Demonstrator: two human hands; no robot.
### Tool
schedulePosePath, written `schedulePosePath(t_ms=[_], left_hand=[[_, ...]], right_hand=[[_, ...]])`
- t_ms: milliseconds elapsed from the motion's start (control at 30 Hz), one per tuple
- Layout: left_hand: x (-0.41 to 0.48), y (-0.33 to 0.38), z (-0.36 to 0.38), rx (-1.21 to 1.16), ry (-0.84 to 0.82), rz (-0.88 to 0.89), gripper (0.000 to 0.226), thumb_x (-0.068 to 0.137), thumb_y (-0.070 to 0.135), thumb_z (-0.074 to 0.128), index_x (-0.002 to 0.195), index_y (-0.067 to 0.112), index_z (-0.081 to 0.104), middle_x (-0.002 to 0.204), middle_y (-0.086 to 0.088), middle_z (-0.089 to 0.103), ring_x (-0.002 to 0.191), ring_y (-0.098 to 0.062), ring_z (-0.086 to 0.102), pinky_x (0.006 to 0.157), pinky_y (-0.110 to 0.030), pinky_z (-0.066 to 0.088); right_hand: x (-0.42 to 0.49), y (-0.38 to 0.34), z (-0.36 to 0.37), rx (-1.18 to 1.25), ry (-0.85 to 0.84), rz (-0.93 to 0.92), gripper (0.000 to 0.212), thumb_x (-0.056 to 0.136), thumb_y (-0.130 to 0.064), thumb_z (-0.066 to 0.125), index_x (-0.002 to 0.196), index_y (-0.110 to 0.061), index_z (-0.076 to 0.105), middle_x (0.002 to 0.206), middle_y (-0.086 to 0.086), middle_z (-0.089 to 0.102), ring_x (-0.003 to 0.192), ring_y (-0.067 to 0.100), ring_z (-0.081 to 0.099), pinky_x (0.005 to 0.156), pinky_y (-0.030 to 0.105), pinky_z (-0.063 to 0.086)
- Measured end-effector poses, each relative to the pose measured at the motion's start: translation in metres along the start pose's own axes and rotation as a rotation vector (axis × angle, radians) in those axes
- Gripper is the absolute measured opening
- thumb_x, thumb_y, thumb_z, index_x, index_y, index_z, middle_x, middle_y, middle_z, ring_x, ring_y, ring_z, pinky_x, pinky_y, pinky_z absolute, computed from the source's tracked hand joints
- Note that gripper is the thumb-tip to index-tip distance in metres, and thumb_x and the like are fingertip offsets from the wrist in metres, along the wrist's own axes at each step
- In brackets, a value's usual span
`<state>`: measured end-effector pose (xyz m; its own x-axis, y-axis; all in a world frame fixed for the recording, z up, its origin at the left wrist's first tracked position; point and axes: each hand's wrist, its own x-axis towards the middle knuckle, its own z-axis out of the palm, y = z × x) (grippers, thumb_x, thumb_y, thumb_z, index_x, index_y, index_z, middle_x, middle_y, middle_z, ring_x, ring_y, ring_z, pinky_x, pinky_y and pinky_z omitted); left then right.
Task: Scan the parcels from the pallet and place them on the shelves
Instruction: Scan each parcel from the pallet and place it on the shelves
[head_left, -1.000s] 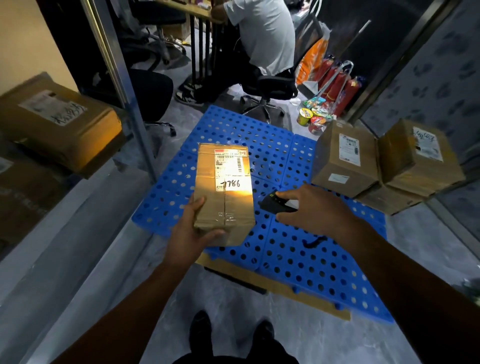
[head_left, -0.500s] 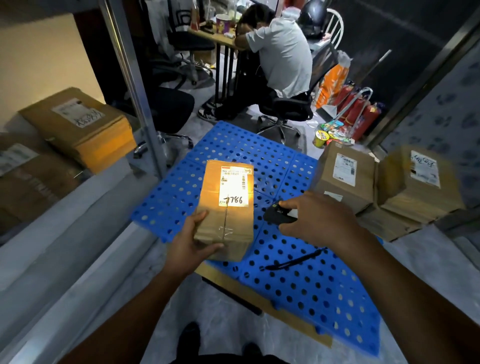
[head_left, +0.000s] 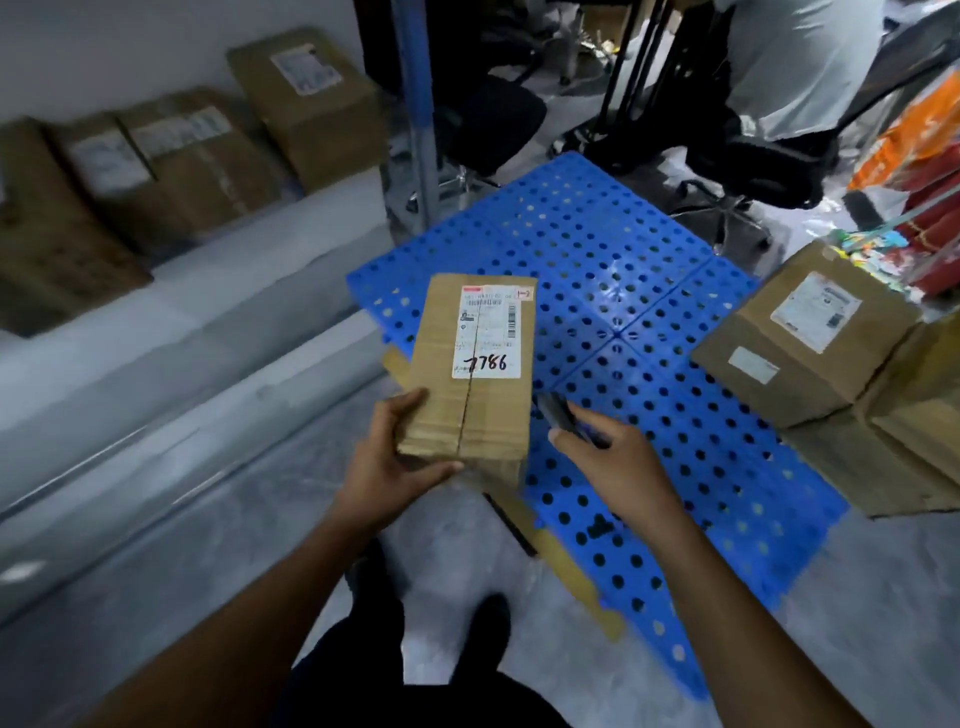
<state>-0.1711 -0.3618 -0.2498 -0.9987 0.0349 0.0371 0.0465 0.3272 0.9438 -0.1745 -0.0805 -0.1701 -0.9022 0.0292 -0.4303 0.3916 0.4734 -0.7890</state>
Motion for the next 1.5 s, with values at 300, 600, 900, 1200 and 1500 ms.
schedulePosePath(t_ms=[300, 600, 900, 1200, 1500], left_hand=[[-0.1, 0.003, -0.087, 0.004, 0.341, -0.088, 0.086, 0.059, 0.067, 0.089, 0.13, 0.052, 0.043, 0.138, 0.033, 0.051, 0.127, -0.003, 0.058, 0.1, -0.027, 0.054], [-0.231, -0.041, -0.235, 0.045, 0.645, -0.269, 0.085, 0.054, 0.054, 0.09, 0.126, 0.048, 0.046, 0.126, 0.039, 0.056, 0.114, 0.007, 0.061, 0.089, -0.018, 0.056], [-0.373, -0.107, -0.423, 0.054, 0.843, -0.411, 0.091, 0.054, 0.056, 0.091, 0.13, 0.05, 0.042, 0.126, 0.047, 0.052, 0.116, 0.013, 0.057, 0.085, -0.007, 0.05], [-0.437, -0.178, -0.562, 0.086, 0.889, -0.499, 0.092, 0.057, 0.055, 0.091, 0.134, 0.038, 0.043, 0.126, 0.054, 0.044, 0.121, 0.02, 0.049, 0.094, -0.004, 0.043], [-0.437, -0.305, -0.679, 0.087, 0.952, -0.605, 0.094, 0.058, 0.063, 0.089, 0.136, 0.042, 0.041, 0.129, 0.053, 0.042, 0.121, 0.02, 0.048, 0.092, -0.001, 0.041]], right_hand=[[-0.015, -0.045, 0.099, 0.007, -0.265, -0.172, 0.049, 0.084, -0.061, 0.068, 0.13, -0.062, 0.049, 0.096, -0.062, 0.042, 0.098, -0.019, 0.053, 0.087, 0.026, 0.055], [-0.062, -0.114, 0.293, -0.075, -0.504, -0.325, 0.04, 0.088, -0.044, 0.074, 0.126, -0.05, 0.062, 0.101, -0.042, 0.065, 0.097, -0.015, 0.062, 0.073, 0.008, 0.048], [-0.135, -0.19, 0.537, -0.244, -0.711, -0.401, 0.041, 0.084, -0.054, 0.073, 0.124, -0.053, 0.063, 0.107, -0.039, 0.064, 0.099, -0.018, 0.059, 0.081, 0.011, 0.046], [-0.153, -0.236, 0.718, -0.356, -0.849, -0.44, 0.05, 0.082, -0.058, 0.071, 0.129, -0.044, 0.064, 0.105, -0.037, 0.065, 0.099, -0.014, 0.061, 0.083, 0.014, 0.047], [-0.105, -0.259, 0.91, -0.47, -0.934, -0.446, 0.027, 0.084, -0.062, 0.066, 0.088, -0.084, 0.05, 0.097, -0.029, 0.068, 0.086, -0.002, 0.065, 0.072, 0.022, 0.05]])
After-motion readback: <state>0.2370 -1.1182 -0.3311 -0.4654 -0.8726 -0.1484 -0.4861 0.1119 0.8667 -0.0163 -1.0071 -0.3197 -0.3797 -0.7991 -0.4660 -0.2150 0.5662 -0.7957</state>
